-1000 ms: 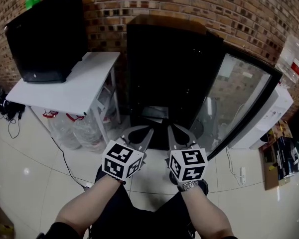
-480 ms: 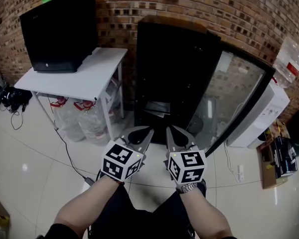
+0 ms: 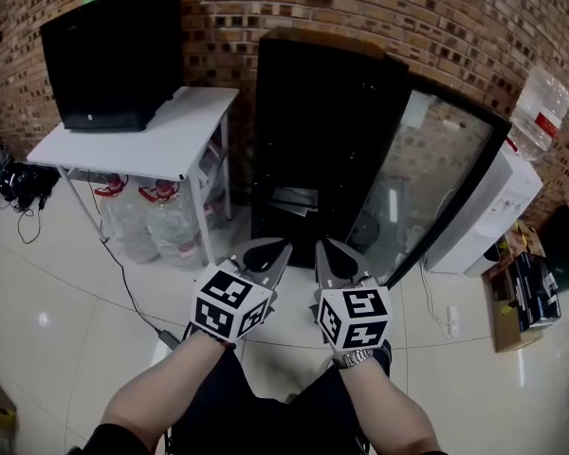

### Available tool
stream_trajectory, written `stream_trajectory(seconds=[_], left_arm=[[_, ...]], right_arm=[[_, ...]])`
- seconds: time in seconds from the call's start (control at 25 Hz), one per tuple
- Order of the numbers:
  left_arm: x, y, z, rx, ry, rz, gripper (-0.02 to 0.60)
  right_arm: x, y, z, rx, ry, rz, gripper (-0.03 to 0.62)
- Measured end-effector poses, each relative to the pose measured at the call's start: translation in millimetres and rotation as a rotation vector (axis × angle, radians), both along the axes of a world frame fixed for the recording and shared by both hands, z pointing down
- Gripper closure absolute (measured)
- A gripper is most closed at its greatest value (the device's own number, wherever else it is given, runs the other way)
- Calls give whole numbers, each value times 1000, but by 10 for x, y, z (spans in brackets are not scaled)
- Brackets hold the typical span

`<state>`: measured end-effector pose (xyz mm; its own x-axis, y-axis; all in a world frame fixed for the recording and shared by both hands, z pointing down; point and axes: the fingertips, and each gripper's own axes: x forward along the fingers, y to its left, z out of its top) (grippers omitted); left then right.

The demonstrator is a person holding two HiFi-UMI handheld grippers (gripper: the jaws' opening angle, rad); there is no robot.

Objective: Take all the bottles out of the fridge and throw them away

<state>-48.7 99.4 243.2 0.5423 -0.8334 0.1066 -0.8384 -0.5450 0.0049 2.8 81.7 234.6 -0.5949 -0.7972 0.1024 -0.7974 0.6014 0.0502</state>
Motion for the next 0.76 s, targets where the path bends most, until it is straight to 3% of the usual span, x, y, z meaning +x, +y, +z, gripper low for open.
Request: stream_trajectory(seconds=[0.76], left_arm=[[163, 17, -35, 6, -12, 17, 577]], right_arm=[[153, 56, -77, 21, 0, 8, 594]])
